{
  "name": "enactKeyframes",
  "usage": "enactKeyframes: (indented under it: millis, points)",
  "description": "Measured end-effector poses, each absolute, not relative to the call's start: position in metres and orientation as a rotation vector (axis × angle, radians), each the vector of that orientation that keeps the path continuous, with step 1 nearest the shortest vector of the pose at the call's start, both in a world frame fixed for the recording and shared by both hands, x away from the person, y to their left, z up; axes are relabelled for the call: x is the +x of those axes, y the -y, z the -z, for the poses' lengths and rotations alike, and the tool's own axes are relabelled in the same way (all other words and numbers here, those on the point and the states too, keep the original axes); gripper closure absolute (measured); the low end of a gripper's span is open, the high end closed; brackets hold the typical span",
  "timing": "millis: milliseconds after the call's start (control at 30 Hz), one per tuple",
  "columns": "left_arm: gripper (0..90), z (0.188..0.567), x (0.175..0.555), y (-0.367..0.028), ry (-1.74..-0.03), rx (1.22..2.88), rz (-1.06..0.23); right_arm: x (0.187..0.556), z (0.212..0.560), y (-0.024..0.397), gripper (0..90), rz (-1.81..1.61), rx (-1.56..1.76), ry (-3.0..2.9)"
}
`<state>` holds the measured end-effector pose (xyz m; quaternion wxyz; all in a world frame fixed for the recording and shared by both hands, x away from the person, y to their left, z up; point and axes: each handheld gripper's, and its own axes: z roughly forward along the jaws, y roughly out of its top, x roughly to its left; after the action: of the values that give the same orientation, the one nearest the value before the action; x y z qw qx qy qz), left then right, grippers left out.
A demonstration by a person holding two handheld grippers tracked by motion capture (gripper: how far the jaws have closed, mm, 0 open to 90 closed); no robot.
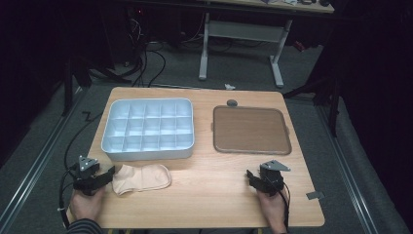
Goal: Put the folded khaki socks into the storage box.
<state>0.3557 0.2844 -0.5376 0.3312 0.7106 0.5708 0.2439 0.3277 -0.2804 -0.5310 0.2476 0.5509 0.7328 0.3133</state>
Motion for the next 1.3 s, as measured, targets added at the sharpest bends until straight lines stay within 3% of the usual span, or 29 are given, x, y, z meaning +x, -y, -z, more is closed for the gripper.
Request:
enactKeyframes:
  millis: [267, 600, 1033, 1300]
  points:
    - [38.7, 0.538, 0.356, -0.284, -1.495, 1.849, -0.636, 0.328, 0.531, 0.280, 42.0, -0.854, 1.502, -1.998]
    - [30.2, 0.538, 0.357, -0.284, -1.499, 1.827, -0.591, 0.328, 0.531, 0.280, 42.3, -0.855, 1.501, -2.001]
    - [32.6, 0.536, 0.356, -0.291, -1.514, 1.781, -0.543, 0.328, 0.531, 0.281, 42.8, -0.857, 1.503, -1.999]
    - [33.8, 0.528, 0.345, -0.302, -1.501, 1.661, -0.493, 0.329, 0.531, 0.280, 43.7, -0.850, 1.506, -1.991]
